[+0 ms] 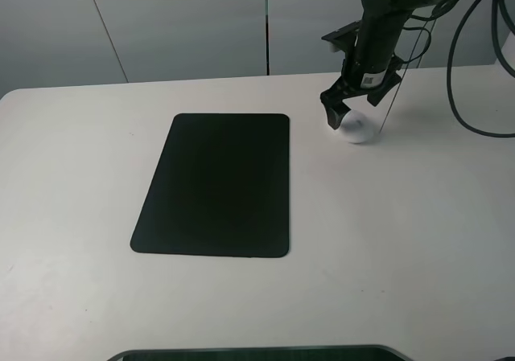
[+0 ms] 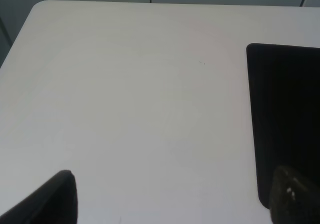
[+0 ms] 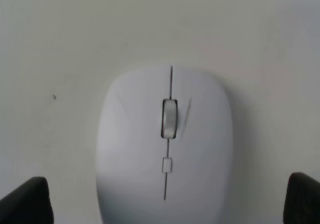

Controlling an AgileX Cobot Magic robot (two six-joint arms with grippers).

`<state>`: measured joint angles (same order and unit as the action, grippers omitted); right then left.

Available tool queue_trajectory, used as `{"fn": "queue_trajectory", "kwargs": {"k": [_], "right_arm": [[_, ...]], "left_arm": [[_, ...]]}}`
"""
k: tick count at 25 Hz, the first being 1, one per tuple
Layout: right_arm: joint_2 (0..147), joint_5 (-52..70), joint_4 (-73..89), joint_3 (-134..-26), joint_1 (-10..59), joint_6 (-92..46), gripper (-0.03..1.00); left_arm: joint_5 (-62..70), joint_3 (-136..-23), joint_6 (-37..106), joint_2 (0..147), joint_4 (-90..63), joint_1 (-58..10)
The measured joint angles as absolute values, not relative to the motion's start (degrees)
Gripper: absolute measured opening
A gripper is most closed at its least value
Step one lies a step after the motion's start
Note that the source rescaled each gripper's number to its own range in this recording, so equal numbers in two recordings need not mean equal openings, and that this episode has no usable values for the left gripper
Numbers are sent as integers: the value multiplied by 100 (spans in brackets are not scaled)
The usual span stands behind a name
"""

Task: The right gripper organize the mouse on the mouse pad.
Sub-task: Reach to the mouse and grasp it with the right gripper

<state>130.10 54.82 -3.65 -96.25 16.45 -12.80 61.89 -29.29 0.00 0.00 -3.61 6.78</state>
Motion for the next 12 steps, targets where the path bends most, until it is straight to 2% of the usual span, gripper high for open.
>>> {"fn": "queue_trajectory", "kwargs": {"k": [12], "right_arm": [[13268, 5420, -387, -9625, 1645, -1280, 100]], "left_arm": [[6189, -2929, 0, -2, -361, 678]]}}
